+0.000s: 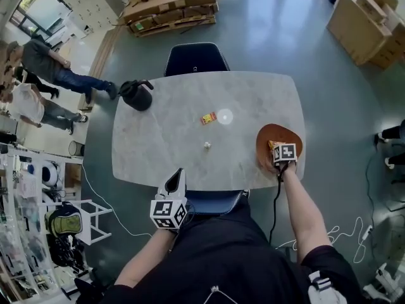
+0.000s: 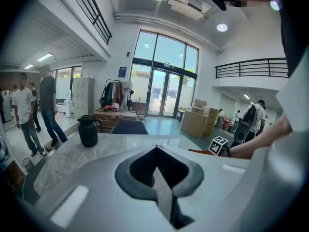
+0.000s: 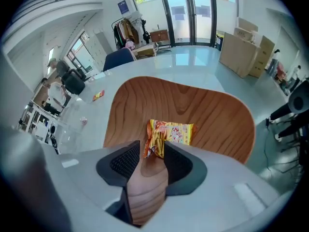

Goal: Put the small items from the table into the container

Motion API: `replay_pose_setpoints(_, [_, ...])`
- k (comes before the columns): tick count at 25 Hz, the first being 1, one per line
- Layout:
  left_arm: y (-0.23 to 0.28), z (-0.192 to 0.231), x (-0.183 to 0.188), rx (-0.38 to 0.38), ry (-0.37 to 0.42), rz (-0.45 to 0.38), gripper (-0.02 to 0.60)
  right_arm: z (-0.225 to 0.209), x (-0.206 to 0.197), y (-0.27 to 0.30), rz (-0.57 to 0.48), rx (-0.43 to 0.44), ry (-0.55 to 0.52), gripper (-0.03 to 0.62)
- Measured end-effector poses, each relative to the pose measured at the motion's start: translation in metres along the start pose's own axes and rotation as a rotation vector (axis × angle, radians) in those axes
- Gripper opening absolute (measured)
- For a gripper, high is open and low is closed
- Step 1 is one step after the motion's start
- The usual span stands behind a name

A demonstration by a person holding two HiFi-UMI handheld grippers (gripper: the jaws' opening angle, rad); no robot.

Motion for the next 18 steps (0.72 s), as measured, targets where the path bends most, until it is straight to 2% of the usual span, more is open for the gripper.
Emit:
replay_pose_setpoints(3, [0.004, 0.006, 0.003, -0.018, -0.006, -0.021, 0.003, 0.01, 0.014, -0.031, -0.096, 0.001, -0.007, 0.195])
replay_pose_setpoints(5, [0.006, 0.008, 0.011, -0.033, -0.002, -0.043, 0.003, 0.029, 0.032, -0.065, -0.21, 0.015, -0.031, 0.188])
replay_pose_setpoints(9, [0.015, 0.005, 0.037, -0.07, 0.012, -0.107, 0.003, 0.11, 0.079, -0.168, -0.605, 0.1, -0.171, 0.128])
replay_pose_setpoints(11, [0.016, 0.001, 0.05, -0.086, 0.026, -0.143, 0.003, 0.165, 0.089, -0.223, -0.809, 0.133, -0.282, 0.079])
replay_pose_setpoints(13, [0.014, -0.003, 0.063, -0.102, 0.033, -0.179, 0.004, 0.216, 0.086, -0.264, -0.947, 0.161, -0.37, 0.052])
replay_pose_setpoints(15, [0.011, -0.008, 0.076, -0.119, 0.031, -0.212, 0.003, 0.257, 0.078, -0.288, -1.016, 0.188, -0.433, 0.044])
replay_pose_setpoints(18, [0.005, -0.015, 0.089, -0.143, 0.027, -0.247, 0.003, 0.298, 0.061, -0.299, -1.053, 0.228, -0.489, 0.038])
Point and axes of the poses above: the fingertips, and each gripper's own axes: y forward along the fingers, z to its left, x out of its top, the point moved 4 cm from there along -y, backward along the fingers, and after that the axes turned 11 degrees about x, right-handed, at the moved point
